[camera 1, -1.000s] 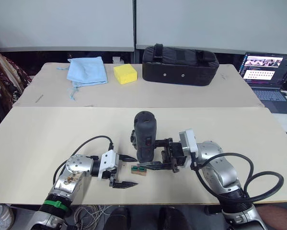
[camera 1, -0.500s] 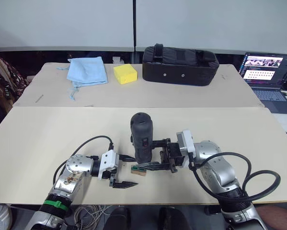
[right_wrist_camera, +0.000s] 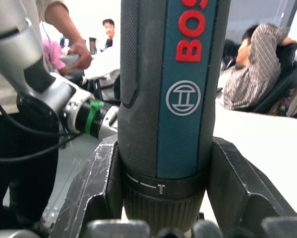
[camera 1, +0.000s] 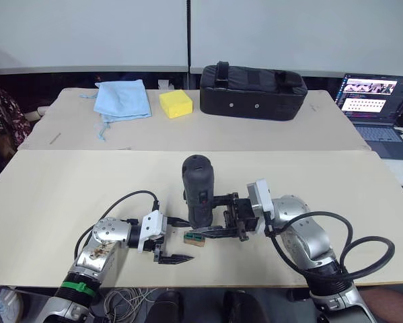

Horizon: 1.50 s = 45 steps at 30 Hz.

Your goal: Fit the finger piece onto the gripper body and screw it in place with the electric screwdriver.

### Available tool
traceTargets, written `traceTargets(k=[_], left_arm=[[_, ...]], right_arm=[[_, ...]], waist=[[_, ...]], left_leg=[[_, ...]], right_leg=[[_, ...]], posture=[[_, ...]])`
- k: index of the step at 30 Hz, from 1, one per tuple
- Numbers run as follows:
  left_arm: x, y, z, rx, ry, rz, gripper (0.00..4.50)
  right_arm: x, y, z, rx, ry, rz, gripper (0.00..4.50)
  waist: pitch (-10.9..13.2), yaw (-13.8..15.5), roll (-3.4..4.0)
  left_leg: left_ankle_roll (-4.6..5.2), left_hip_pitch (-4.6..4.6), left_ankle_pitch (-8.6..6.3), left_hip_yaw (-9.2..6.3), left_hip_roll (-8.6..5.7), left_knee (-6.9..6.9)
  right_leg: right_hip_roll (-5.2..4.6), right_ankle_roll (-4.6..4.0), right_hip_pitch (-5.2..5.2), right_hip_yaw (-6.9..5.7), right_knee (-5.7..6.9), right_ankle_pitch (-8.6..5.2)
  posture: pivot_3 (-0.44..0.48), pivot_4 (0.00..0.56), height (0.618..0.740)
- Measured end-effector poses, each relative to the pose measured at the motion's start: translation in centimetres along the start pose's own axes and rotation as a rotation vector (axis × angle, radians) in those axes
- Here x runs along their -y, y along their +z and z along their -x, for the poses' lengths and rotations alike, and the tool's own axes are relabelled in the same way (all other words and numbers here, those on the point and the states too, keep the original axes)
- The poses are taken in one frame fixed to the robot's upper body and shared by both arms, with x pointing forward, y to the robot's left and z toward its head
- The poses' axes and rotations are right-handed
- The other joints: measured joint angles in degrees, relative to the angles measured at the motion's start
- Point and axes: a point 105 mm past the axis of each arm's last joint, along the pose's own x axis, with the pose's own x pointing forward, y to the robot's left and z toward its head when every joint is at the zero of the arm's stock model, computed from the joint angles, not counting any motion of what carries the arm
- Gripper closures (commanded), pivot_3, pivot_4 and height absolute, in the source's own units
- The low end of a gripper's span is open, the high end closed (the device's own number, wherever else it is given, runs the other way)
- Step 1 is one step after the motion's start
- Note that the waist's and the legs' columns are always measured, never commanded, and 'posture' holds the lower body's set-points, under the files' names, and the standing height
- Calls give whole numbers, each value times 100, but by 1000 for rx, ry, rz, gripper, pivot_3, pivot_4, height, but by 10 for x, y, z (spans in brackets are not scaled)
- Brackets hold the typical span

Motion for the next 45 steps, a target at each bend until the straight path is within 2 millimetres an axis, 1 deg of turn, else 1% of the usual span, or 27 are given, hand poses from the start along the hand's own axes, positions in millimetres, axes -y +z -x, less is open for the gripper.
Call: traceTargets(k=[4,6,10,12,14,17,21,25,27,29,32,35,38,41,45], left_arm=[[-1,1,4,28,25,13,0],[-3,6,9,67,42,23,0],[-4,17,26,105,62,44,0],[-3,25,38,125,69,71,0],[-5,35,51,140,93,85,0],[-11,47,66,179,135,114,0],[-22,59,78,228,198,149,0],[-40,67,87,250,276,128,0],[-47,70,87,261,301,117,0],[-50,73,84,276,304,111,0],[-54,79,83,287,304,97,0],[-55,78,82,289,309,106,0],[-57,79,81,293,320,106,0],[-60,78,81,270,339,102,0],[-62,71,78,248,356,119,0]], right_arm=[[0,5,-1,10,10,4,2578],[1,12,-1,19,12,14,2578],[4,27,4,34,2,31,2578],[6,34,9,36,-8,23,2578],[12,43,16,31,-27,27,2578],[22,57,23,33,-57,50,2578],[36,74,28,46,-89,62,2578],[59,81,33,53,-163,12,2578],[71,85,33,69,-201,-9,2578],[81,87,30,88,-231,-28,2578],[93,88,28,99,-271,-44,2578],[99,83,27,95,-293,-62,2578],[104,81,21,101,-299,-76,2578],[106,83,12,110,-286,-72,2578],[108,76,1,93,-285,-83,2578]], waist=[[0,-7,0],[1,-7,-1],[1,-13,-1],[2,-15,-1],[3,-13,-1],[3,-11,0],[3,-9,-1],[3,-9,-1],[3,-9,-1],[4,-21,-2],[4,-25,-2],[4,-25,-2],[4,-27,-2],[4,-33,-2],[4,-45,-2]], left_leg=[[0,-2,0,-1,3,0],[0,-3,0,-1,5,0],[0,-2,0,-2,11,0],[-1,-4,0,-6,13,0],[-1,-3,0,-10,12,0],[-1,-3,0,-11,12,0],[0,-4,0,-2,10,0],[0,-3,0,5,3,0],[0,-5,0,6,0,0],[0,-8,0,8,-1,-2],[0,-9,0,8,-2,-4],[0,-10,0,8,-2,-5],[0,-10,0,8,-1,-5],[0,-10,0,8,-1,-6],[0,-10,0,8,-1,-7]], right_leg=[[2,-1,-4,-1,0,1],[3,-1,-6,-2,0,1],[3,-3,-6,-3,0,0],[1,-20,-8,-3,0,-9],[-1,-34,-8,-2,-1,-18],[-1,-36,-8,-3,-3,-20],[1,-31,-7,-3,-4,-16],[3,-28,-6,-2,-3,-9],[4,-10,-6,-2,-4,2],[4,-34,-9,-1,-3,23],[8,-40,-11,-1,-4,27],[8,-39,-11,-1,-5,27],[8,-37,-11,-1,-5,25],[10,-37,-12,-1,-5,25],[9,-37,-12,-1,-4,26]], posture=[[0,150,740],[0,150,740],[0,150,740],[0,150,740],[0,150,740],[0,150,740],[0,150,740],[0,150,740],[0,150,740],[0,150,740],[0,150,740],[0,150,740],[0,150,740],[0,150,740],[0,150,740]])
